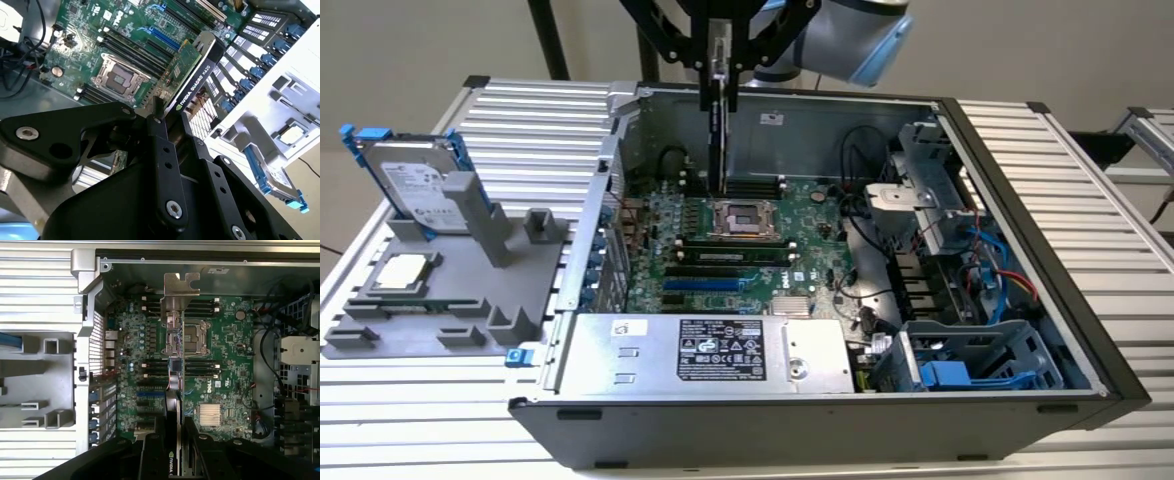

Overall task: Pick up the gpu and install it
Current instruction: 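Pick up the gpu and move the gpu toward the slot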

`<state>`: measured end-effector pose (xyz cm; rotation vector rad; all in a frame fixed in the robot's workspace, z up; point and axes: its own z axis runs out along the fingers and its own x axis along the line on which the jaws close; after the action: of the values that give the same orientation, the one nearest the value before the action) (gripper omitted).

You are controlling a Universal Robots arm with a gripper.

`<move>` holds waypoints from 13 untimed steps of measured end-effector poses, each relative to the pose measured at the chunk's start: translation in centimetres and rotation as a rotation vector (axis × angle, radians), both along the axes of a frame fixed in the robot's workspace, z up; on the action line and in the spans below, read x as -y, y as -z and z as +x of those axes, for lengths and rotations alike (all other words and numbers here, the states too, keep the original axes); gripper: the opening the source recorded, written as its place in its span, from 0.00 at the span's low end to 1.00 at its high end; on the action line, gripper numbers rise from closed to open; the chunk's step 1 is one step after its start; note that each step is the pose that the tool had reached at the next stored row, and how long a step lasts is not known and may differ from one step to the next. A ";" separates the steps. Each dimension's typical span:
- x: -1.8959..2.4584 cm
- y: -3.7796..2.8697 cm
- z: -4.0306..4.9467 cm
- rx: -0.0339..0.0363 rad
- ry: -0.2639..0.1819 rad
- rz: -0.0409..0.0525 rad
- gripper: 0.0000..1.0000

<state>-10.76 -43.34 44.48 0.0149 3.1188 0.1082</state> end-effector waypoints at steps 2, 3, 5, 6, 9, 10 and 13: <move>0.00 0.00 0.17 0.0000 0.000 0.0000 0.00; 0.00 0.00 0.25 0.0000 0.000 0.0000 0.00; 0.00 0.00 0.39 0.0000 0.000 0.0001 0.00; 0.00 0.00 0.46 0.0000 0.000 0.0000 0.00; 0.00 0.00 0.65 0.0001 0.000 0.0000 0.00; 0.00 0.00 0.72 0.0001 0.000 0.0001 0.00; 0.00 0.00 0.94 0.0001 0.000 0.0001 0.00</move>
<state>-9.82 -43.34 44.47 0.0148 3.1187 0.1083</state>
